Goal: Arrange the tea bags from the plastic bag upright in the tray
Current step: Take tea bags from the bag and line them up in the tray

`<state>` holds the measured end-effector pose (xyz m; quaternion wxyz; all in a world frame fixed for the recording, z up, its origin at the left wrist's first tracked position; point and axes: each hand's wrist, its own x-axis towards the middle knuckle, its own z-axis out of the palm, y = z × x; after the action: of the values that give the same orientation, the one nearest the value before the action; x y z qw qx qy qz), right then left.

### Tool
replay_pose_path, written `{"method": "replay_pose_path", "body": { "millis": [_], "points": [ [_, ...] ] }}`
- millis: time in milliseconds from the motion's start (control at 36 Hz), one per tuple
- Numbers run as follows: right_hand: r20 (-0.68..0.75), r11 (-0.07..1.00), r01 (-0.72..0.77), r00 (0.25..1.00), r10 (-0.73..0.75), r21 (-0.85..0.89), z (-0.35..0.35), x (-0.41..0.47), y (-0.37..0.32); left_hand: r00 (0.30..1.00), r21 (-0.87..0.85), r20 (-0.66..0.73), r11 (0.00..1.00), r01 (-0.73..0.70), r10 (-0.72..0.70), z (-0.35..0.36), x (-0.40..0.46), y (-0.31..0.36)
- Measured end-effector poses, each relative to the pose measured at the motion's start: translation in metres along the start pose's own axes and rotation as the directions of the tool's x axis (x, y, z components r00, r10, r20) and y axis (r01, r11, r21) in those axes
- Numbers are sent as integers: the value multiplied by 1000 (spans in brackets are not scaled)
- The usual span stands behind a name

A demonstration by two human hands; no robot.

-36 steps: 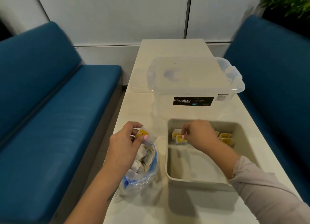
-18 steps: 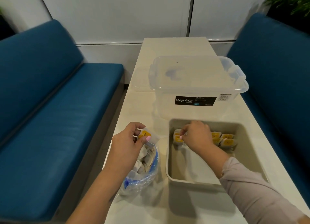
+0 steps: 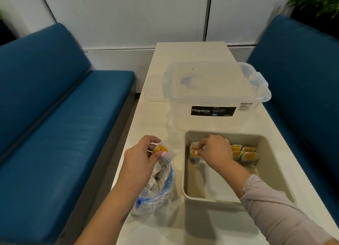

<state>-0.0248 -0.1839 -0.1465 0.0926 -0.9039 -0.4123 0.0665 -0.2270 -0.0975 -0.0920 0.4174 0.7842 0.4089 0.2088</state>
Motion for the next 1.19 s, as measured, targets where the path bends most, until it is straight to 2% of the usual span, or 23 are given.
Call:
{"method": "replay_pose_path", "body": {
  "millis": [222,361,444,556,750,944,1194],
  "points": [
    [-63,984,16,998,-4,180,-25,0,-3,998,35,57,999,-19,17,1,8,4],
    [16,872,118,990,-143,475,-69,-7,-15,990,99,126,992,-77,64,7,21,17],
    [64,841,185,966,-251,509,-90,-13,-20,980,156,169,979,-132,105,15,27,31],
    [138,861,211,942,-305,462,-102,-19,-20,959,225,222,947,-227,177,29,31,46],
    [113,906,198,960,-256,375,-103,-24,-6,932,214,256,925,-313,256,42,24,63],
    [124,926,225,954,-272,304,-107,-28,5,935,199,258,933,-299,244,54,22,61],
    [126,964,173,972,-200,201,-97,-23,26,955,505,211,812,-291,211,53,23,37]
  ]
}}
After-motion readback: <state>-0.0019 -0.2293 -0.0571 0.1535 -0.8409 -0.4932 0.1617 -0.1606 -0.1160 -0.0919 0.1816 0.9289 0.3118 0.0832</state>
